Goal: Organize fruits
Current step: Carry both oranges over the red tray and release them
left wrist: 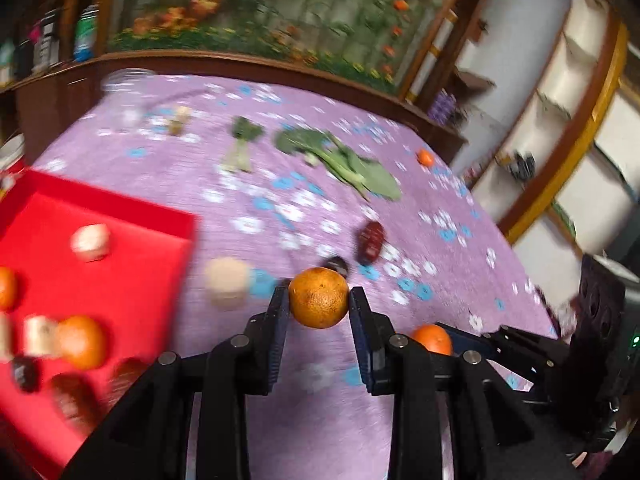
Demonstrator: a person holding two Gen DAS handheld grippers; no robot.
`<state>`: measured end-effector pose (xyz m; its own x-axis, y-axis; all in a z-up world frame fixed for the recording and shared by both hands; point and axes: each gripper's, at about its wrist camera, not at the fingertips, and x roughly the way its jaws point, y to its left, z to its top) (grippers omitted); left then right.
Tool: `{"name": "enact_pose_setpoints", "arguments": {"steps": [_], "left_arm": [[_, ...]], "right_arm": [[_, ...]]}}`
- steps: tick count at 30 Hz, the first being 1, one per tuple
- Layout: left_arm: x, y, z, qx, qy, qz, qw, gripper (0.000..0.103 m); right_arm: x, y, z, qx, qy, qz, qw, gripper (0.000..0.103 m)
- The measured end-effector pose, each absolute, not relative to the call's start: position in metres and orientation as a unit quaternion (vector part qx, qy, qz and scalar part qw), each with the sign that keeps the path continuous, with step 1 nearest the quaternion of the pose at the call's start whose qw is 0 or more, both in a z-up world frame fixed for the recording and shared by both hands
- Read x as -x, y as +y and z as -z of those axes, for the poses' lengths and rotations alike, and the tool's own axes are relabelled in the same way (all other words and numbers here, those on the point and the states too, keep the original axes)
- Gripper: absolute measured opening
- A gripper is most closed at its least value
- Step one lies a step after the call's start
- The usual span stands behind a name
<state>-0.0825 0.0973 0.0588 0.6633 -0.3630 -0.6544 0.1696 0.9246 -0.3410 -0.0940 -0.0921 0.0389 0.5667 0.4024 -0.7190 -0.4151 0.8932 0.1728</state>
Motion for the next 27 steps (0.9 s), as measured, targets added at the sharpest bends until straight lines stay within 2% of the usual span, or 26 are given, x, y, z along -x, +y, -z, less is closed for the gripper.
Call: {"name": "enact_pose_setpoints", "arguments": {"steps": [7,15,27], "left_arm": [[0.113,0.191,-0.075,0.183,0.339,0.047,0.922,0.029],[0.131,0.264,-0.061,0.219,0.329,-0.037,0.918,0.03],[0.148,0.307,-0.05,0.248,0.323,-0.065,0.911,0.032]], "right_arm": [[0.101,-0.04,-0.058,0.026,0.395,-0.278,0.875,0.037],[0.087,0.048,-0.063,0.054,0.395,-0.322,0.859,0.037],[0.05,0.124,-0.034,0.084,0.416,-0.313,0.849,0.037]]}}
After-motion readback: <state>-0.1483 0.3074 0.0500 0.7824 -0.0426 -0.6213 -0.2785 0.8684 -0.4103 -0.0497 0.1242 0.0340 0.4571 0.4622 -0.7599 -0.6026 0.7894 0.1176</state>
